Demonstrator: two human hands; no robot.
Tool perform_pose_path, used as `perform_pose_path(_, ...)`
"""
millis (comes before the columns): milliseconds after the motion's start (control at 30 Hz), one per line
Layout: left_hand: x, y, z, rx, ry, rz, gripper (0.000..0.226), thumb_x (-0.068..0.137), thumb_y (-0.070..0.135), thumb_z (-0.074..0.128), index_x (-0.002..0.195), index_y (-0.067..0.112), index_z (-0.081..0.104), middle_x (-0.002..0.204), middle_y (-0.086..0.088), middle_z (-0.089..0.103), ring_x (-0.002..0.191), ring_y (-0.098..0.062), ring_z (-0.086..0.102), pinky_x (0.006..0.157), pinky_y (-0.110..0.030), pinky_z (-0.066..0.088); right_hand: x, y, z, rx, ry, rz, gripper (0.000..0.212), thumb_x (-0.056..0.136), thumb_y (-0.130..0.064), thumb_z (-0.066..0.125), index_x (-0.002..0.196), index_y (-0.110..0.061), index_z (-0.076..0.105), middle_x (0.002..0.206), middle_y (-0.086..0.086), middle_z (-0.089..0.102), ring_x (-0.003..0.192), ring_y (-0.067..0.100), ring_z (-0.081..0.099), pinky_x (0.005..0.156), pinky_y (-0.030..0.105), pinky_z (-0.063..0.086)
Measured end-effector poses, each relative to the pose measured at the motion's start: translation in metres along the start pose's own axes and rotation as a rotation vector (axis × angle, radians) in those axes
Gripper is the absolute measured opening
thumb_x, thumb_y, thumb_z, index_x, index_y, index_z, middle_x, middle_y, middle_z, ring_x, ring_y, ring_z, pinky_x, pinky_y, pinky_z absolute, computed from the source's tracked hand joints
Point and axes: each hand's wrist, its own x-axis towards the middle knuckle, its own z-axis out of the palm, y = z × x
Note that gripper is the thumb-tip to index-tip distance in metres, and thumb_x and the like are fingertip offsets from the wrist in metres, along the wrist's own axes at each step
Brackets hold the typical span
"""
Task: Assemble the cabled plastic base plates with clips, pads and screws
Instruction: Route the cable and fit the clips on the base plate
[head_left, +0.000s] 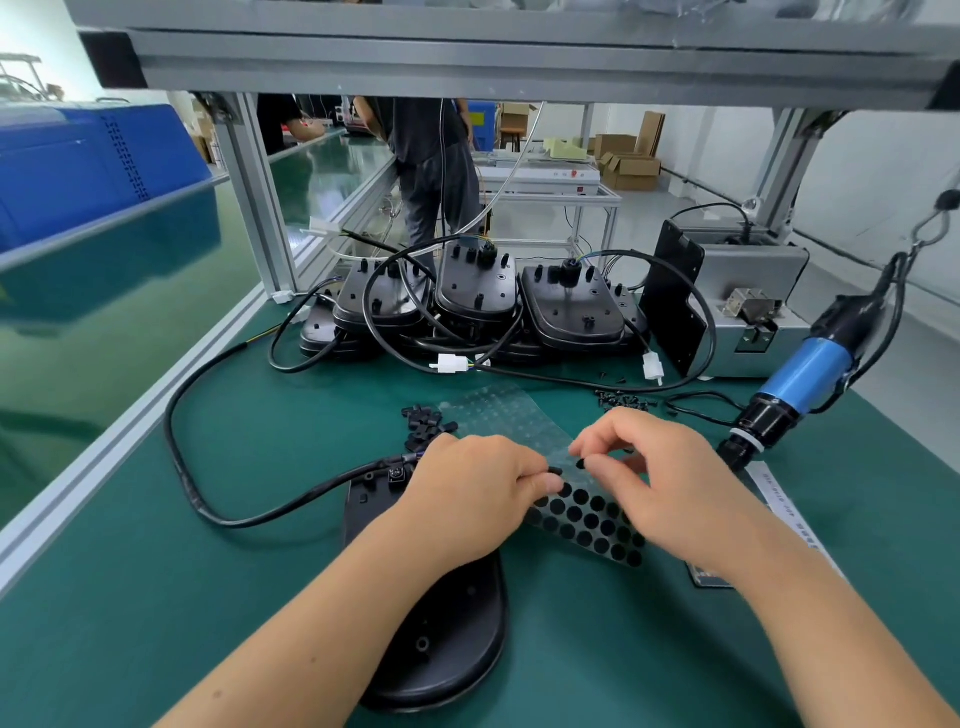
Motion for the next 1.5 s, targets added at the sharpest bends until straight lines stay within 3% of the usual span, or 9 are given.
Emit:
perform_pose_path(100,-0.006,0.003,-0.002,0.041,-0.133,0.018,0.038,0.086,0.064,0.047,0.092,0.031,0.065,0.079,0.01,0.062,0.08,-0.009,0.054,0.089,-0.033,0.03,0.0,0.004,-0.01,0.199,0.021,0.118,0.02,0.087,-0.012,0.062,0.075,-0.027,0.063,0.081,-0.009,0.069,0.071,0.007,0.063,0.072,0.022,0.052)
perform_pose_path(200,-0.012,0.007,0.002,0.191,-0.242,0.085,0.055,0.075,0.073,0.052,0.113,0.035,0.064,0.112,0.011,0.059,0.113,-0.014,0.05,0.105,-0.044,0.022,0.0,0.004,-0.011,0.337,-0.076,0.262,0.016,0.088,-0.012,0.063,0.074,-0.02,0.067,0.075,0.003,0.068,0.075,0.022,0.066,0.078,0.04,0.057)
perform_pose_path(267,-0.014,0.009,0.002,0.253,-0.276,0.119,0.059,0.076,0.072,0.052,0.118,0.031,0.062,0.123,0.007,0.055,0.125,-0.017,0.042,0.112,-0.051,0.013,0.002,0.001,-0.006,0.369,-0.122,0.312,0.017,0.089,-0.012,0.063,0.074,-0.019,0.068,0.069,0.0,0.065,0.071,0.019,0.064,0.071,0.034,0.057)
perform_pose_path(367,-0.016,0.007,-0.009,0.192,-0.264,0.142,0.052,0.084,0.064,0.05,0.123,0.031,0.061,0.135,0.005,0.052,0.139,-0.015,0.029,0.116,-0.048,0.005,0.004,-0.011,0.001,0.383,-0.162,0.325,0.015,0.088,-0.017,0.065,0.073,-0.019,0.069,0.061,-0.009,0.06,0.062,0.005,0.056,0.061,0.021,0.05)
perform_pose_path(467,-0.019,-0.019,-0.032,0.014,-0.014,0.113,0.029,0.094,0.039,0.052,0.119,0.031,0.066,0.13,0.009,0.058,0.133,-0.011,0.038,0.112,-0.032,0.023,0.005,-0.03,0.01,0.486,-0.215,0.339,0.017,0.086,-0.016,0.067,0.069,-0.018,0.068,0.064,-0.002,0.057,0.056,0.007,0.05,0.055,0.019,0.047)
perform_pose_path(567,-0.03,-0.053,-0.048,-0.187,0.221,-0.104,0.022,0.093,0.026,0.056,0.108,0.029,0.072,0.109,0.014,0.068,0.106,-0.001,0.057,0.087,-0.015,0.038,0.005,-0.051,0.026,0.469,-0.341,0.319,0.017,0.086,-0.016,0.068,0.069,-0.019,0.067,0.063,-0.002,0.053,0.052,0.009,0.05,0.052,0.017,0.045)
perform_pose_path(667,-0.044,-0.074,-0.041,-0.334,0.304,-0.29,0.019,0.092,0.027,0.057,0.1,0.031,0.074,0.082,0.028,0.063,0.077,0.014,0.057,0.067,0.001,0.034,0.008,-0.064,0.039,0.408,-0.394,0.317,0.015,0.086,-0.017,0.067,0.071,-0.019,0.068,0.056,-0.008,0.05,0.048,0.005,0.05,0.05,0.014,0.045)
perform_pose_path(833,-0.055,-0.084,-0.021,-0.485,0.269,-0.346,0.018,0.092,0.028,0.058,0.1,0.032,0.074,0.095,0.026,0.069,0.098,0.005,0.062,0.084,-0.013,0.043,0.013,-0.068,0.052,0.367,-0.354,0.405,0.012,0.085,-0.013,0.068,0.074,-0.014,0.071,0.058,-0.007,0.051,0.05,0.003,0.053,0.055,0.019,0.052)
perform_pose_path(1500,-0.057,-0.086,-0.01,-0.531,0.245,-0.34,0.02,0.093,0.036,0.055,0.098,0.03,0.074,0.092,0.025,0.07,0.093,0.005,0.062,0.081,-0.016,0.046,0.008,-0.068,0.059,0.262,-0.29,0.38,0.015,0.084,-0.015,0.068,0.07,-0.018,0.07,0.057,-0.004,0.06,0.043,0.006,0.058,0.05,0.014,0.047)
